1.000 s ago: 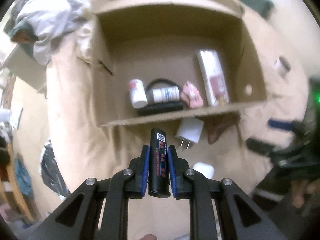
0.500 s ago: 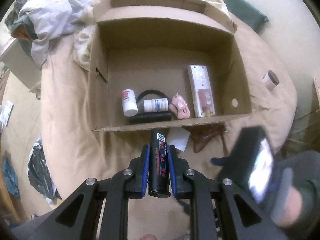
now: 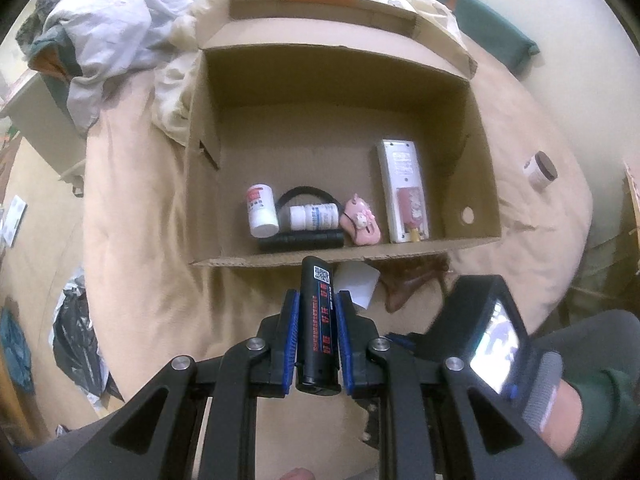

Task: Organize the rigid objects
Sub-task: 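Grasp the white earbuds case with the right gripper, then lower the black battery into the box with the left while the right releases the earbuds case beside it, then lower the left gripper to the white charger plug and grasp it, then grasp the gold AA battery on the sheet with the right gripper, then place the charger in the box with the left while the right drops the battery beside it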

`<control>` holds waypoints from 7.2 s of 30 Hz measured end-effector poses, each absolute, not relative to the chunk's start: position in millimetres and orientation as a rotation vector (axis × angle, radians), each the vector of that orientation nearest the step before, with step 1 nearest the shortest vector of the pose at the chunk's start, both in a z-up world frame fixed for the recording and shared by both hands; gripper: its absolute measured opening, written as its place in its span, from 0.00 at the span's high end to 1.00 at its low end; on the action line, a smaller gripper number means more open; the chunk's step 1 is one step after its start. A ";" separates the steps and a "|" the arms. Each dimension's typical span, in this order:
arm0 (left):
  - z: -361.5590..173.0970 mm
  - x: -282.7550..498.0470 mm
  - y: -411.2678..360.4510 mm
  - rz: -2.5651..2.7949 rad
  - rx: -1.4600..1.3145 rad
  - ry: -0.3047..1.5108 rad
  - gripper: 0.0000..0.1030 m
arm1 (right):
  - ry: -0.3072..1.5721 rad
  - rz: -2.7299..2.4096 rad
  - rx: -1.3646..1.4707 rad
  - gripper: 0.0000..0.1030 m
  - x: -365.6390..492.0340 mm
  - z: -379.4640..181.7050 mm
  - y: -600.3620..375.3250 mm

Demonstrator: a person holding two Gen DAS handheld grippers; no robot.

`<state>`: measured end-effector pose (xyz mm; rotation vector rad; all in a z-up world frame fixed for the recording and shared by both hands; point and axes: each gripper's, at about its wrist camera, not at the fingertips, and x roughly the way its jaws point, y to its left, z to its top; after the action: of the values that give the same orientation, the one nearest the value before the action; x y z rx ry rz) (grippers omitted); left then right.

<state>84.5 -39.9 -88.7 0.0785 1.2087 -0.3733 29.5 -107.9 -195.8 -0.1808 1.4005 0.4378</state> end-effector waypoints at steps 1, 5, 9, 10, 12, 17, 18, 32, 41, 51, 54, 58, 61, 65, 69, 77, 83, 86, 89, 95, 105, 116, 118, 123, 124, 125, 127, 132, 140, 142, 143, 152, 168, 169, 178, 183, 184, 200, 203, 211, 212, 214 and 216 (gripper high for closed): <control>-89.9 85.5 -38.5 -0.359 0.082 1.205 0.84 | 1.402 0.440 -0.177 0.39 27.2 -194.5 -109.8; -93.9 90.0 -31.0 -0.321 0.070 1.208 0.84 | 1.413 0.417 -0.139 0.39 24.3 -188.6 -124.6; -95.1 90.2 -30.1 -0.311 0.068 1.210 0.84 | 1.392 0.379 -0.059 0.39 21.7 -172.9 -144.6; -93.8 89.2 -30.8 -0.307 0.074 1.201 0.84 | 1.375 0.370 -0.035 0.39 19.8 -164.5 -152.4; -89.5 87.0 -32.9 -0.314 0.079 1.180 0.84 | 1.341 0.355 0.008 0.39 19.0 -148.4 -163.6; -79.1 85.0 -35.6 -0.313 0.106 1.128 0.84 | 1.214 0.306 0.109 0.39 27.1 -98.5 -195.5; -77.8 86.0 -35.9 -0.312 0.104 1.127 0.84 | 1.195 0.301 0.129 0.39 30.7 -89.8 -201.3; -36.1 138.4 -48.2 -0.284 0.109 1.055 0.84 | 0.972 0.274 0.219 0.39 106.4 -11.2 -245.6; -73.2 171.6 -56.9 -0.273 0.083 1.077 0.84 | 1.046 0.245 0.266 0.39 146.9 -66.2 -247.8; -108.7 169.1 -75.9 -0.283 0.150 1.162 0.84 | 1.159 0.271 0.185 0.39 152.1 -102.6 -225.9; -117.5 169.9 -77.6 -0.269 0.169 1.181 0.84 | 1.185 0.271 0.171 0.39 152.2 -110.2 -220.5; -128.8 172.1 -73.8 -0.247 0.169 1.220 0.84 | 1.214 0.270 0.170 0.39 152.4 -116.9 -215.3; -134.1 172.7 -71.5 -0.240 0.162 1.245 0.84 | 1.236 0.259 0.169 0.39 154.3 -122.9 -214.4; -134.6 171.8 -72.4 -0.242 0.172 1.246 0.84 | 1.247 0.249 0.171 0.39 152.5 -126.4 -215.6; -133.4 172.3 -71.8 -0.245 0.172 1.242 0.84 | 1.244 0.250 0.183 0.39 151.9 -125.2 -218.2; -124.5 165.6 -79.2 -0.273 0.181 1.212 0.32 | 1.208 0.265 0.209 0.29 150.3 -115.5 -223.2; -116.3 166.7 -78.6 -0.267 0.150 1.202 0.20 | 1.154 0.272 0.193 0.11 147.7 -101.8 -225.5; -109.7 169.3 -75.6 -0.256 0.133 1.182 0.20 | 1.121 0.272 0.210 0.00 145.4 -96.7 -231.9; -102.2 166.6 -74.3 -0.258 0.126 1.164 0.19 | 1.108 0.253 0.215 0.00 142.6 -93.5 -235.4; -77.8 151.4 -64.2 -0.237 0.101 1.093 0.19 | 1.059 0.221 0.230 0.00 132.2 -78.3 -240.0; -57.8 115.3 -46.2 -0.251 0.052 1.106 0.19 | 1.060 0.221 0.269 0.00 91.5 -64.5 -237.2; -91.8 77.7 -14.1 -0.155 -0.073 1.190 0.19 | 1.170 0.201 0.427 0.00 44.6 -108.1 -249.8; -98.2 78.5 -8.3 -0.132 -0.092 1.209 0.19 | 1.182 0.162 0.414 0.00 40.9 -112.3 -253.5; -118.1 84.4 -4.0 -0.054 -0.071 1.253 0.19 | 1.200 0.147 0.537 0.00 43.6 -124.0 -275.4; -121.4 86.0 -5.4 -0.055 -0.073 1.263 0.19 | 1.199 0.138 0.549 0.00 44.0 -124.4 -278.7; -125.9 87.5 -8.0 -0.059 -0.086 1.279 0.19 | 1.200 0.130 0.556 0.00 44.5 -125.1 -280.2; -130.7 89.3 -17.1 -0.074 -0.085 1.283 0.19 | 1.214 0.115 0.565 0.00 46.0 -128.5 -282.2; -149.3 96.2 -78.9 -0.175 0.115 1.285 0.19 | 1.224 0.077 0.585 0.00 47.9 -130.8 -287.7; -187.6 109.4 -119.1 -0.250 0.198 1.343 0.22 | 1.183 0.127 0.652 0.00 50.1 -123.4 -298.6; -196.6 113.7 -119.6 -0.257 0.187 1.360 0.32 | 1.184 0.129 0.672 0.00 51.1 -124.9 -302.6; -199.0 117.1 -119.4 -0.264 0.182 1.365 0.35 | 1.185 0.134 0.683 0.00 51.6 -125.8 -303.6; -190.0 107.4 -108.9 -0.280 0.200 1.388 0.62 | 1.289 0.174 0.561 0.00 66.0 -142.3 -290.5; -82.4 78.0 -50.0 -0.299 0.181 1.172 0.62 | 1.434 0.176 0.332 0.34 104.6 -193.7 -275.9; -82.6 78.0 -47.2 -0.287 0.171 1.161 0.62 | 1.445 0.176 0.335 0.35 105.6 -197.9 -277.3; -84.9 83.9 -49.0 -0.300 0.108 1.186 0.62 | 1.445 0.179 0.346 0.43 112.0 -209.3 -282.1; -91.1 84.6 -48.2 -0.298 0.081 1.211 0.62 | 1.435 0.186 0.343 0.57 111.2 -205.8 -283.9; -91.0 84.4 -47.8 -0.294 0.077 1.210 0.62 | 1.432 0.186 0.336 0.57 110.4 -205.0 -283.5; -95.2 87.9 -45.9 -0.247 0.101 1.201 0.62 | 1.410 0.204 0.331 0.58 80.9 -189.7 -259.2; -92.6 86.9 -44.1 -0.243 0.096 1.195 0.62 | 1.397 0.223 0.311 0.58 71.5 -180.1 -252.2; -59.7 80.2 -38.0 -0.259 0.058 1.094 0.62 | 1.278 0.291 0.308 0.58 55.0 -125.1 -232.4; -52.9 80.7 -38.0 -0.258 0.056 1.073 0.62 | 1.256 0.297 0.311 0.58 55.9 -117.0 -230.8; -44.6 84.0 -39.6 -0.264 0.055 1.054 0.62 | 1.212 0.304 0.311 0.58 59.5 -101.9 -231.1; -38.0 90.6 -44.0 -0.271 0.065 1.040 0.62 | 1.177 0.307 0.309 0.58 69.2 -90.4 -233.7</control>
<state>90.6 -44.0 -38.0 0.0653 1.0404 -0.2715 69.2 -233.7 -90.4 0.3089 1.1773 0.3070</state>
